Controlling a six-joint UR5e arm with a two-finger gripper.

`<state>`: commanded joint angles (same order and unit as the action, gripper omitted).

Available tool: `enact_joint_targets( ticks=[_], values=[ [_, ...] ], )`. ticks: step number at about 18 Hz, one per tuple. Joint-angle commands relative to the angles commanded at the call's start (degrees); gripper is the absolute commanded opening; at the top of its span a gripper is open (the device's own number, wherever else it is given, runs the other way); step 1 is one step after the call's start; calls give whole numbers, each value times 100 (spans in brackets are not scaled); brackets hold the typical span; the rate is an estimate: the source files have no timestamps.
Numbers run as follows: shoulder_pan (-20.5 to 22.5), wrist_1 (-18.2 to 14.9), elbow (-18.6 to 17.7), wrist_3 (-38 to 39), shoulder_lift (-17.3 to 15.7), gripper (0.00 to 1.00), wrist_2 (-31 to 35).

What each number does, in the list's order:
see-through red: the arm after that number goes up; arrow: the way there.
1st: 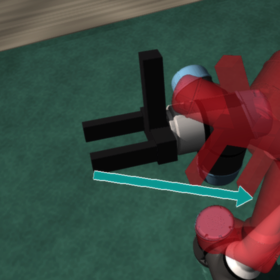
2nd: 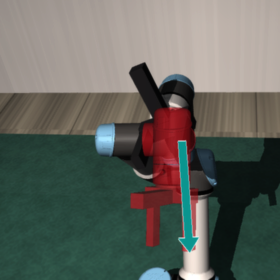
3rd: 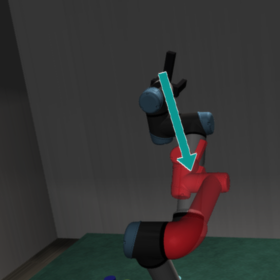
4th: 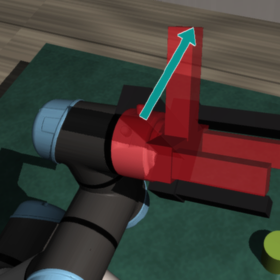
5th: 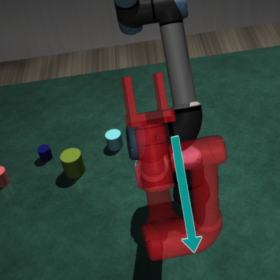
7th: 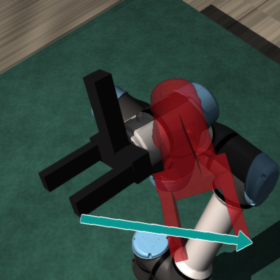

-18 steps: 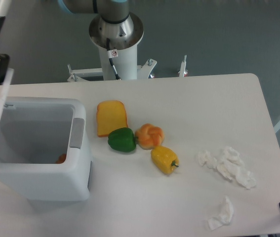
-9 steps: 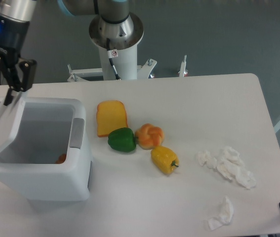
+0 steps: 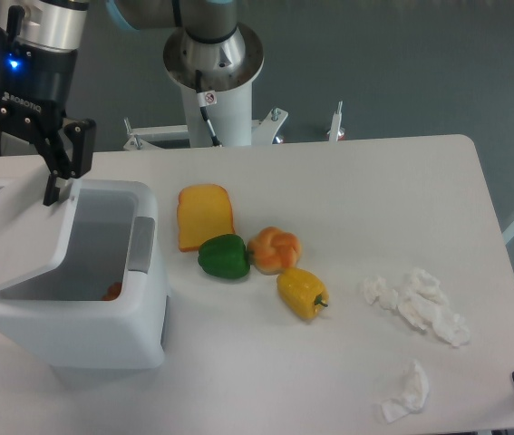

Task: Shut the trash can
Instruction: 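Push the raised lid down with the gripper onto the can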

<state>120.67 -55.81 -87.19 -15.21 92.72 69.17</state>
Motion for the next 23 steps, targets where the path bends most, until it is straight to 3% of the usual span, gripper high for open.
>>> enact_joint_targets(
  ticks=[23],
  values=[
    [360, 0, -211, -202, 264, 100, -17]
  ],
)
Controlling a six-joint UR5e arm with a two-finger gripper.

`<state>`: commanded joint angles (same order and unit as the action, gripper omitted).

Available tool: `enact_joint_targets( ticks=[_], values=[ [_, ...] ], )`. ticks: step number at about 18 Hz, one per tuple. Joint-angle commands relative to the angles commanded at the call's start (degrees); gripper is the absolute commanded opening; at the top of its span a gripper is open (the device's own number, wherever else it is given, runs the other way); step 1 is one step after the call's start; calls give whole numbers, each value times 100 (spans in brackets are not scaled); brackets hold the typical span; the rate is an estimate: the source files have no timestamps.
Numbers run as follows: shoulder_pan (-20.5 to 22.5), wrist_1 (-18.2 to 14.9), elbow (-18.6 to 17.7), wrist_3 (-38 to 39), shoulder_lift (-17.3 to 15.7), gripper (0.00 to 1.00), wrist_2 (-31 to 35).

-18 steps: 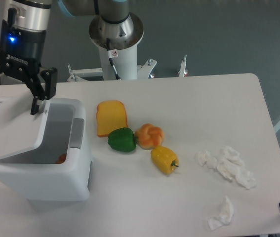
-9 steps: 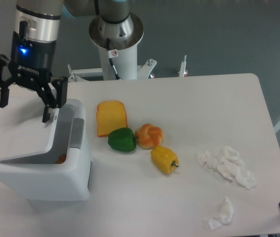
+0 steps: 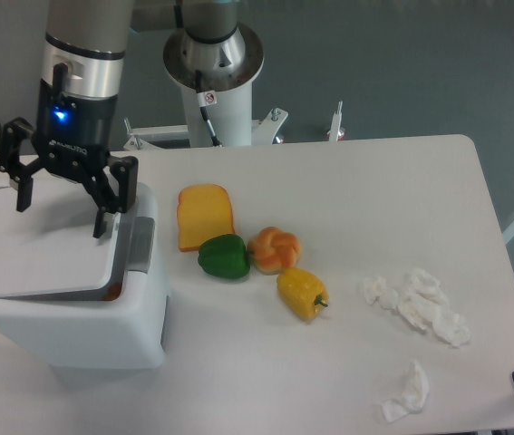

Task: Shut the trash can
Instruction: 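Push the raised lid down with the gripper onto the can, then hold the gripper on the closed lid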

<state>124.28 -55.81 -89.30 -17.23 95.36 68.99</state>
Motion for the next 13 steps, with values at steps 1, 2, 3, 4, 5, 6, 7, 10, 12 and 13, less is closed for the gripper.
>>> enact_joint_targets(
  ticks=[1, 2, 3, 4, 5, 6, 7, 10, 12, 13],
  values=[
    [9, 0, -18, 0, 0, 100, 0],
    [18, 0, -35, 0, 17, 100, 9],
    [18, -9, -35, 0, 18, 100, 9],
    [26, -9, -35, 9, 26, 100, 9],
    [53, -9, -44, 9, 35, 100, 9],
    [53, -9, -62, 9, 44, 100, 9],
    [53, -9, -79, 9, 53, 100, 9],
    [53, -18, -114, 18, 53, 100, 0],
    [53, -9, -150, 9, 62, 100, 0],
    [44, -9, -150, 9, 70, 100, 0]
  ],
)
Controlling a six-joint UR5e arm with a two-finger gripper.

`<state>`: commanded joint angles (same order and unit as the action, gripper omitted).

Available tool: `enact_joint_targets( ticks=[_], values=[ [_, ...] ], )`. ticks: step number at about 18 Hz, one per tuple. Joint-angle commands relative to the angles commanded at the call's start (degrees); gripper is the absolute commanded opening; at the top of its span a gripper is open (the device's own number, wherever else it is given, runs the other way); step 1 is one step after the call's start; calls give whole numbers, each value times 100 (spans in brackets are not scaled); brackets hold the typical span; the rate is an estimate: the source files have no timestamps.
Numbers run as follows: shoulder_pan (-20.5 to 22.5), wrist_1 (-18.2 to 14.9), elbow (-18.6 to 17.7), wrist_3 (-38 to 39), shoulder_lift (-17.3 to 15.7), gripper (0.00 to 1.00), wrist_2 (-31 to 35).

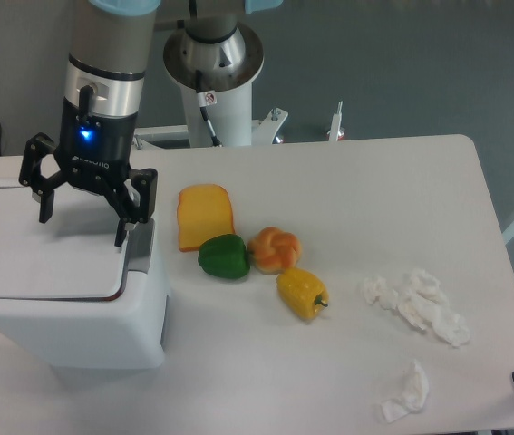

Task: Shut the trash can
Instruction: 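Hold the gripper on the closed lid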

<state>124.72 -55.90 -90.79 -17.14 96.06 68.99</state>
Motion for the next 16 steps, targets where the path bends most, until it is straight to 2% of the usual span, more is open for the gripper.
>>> enact_joint_targets(
  ticks=[16],
  values=[
    [9, 0, 0, 53, 9, 100, -26]
  ],
)
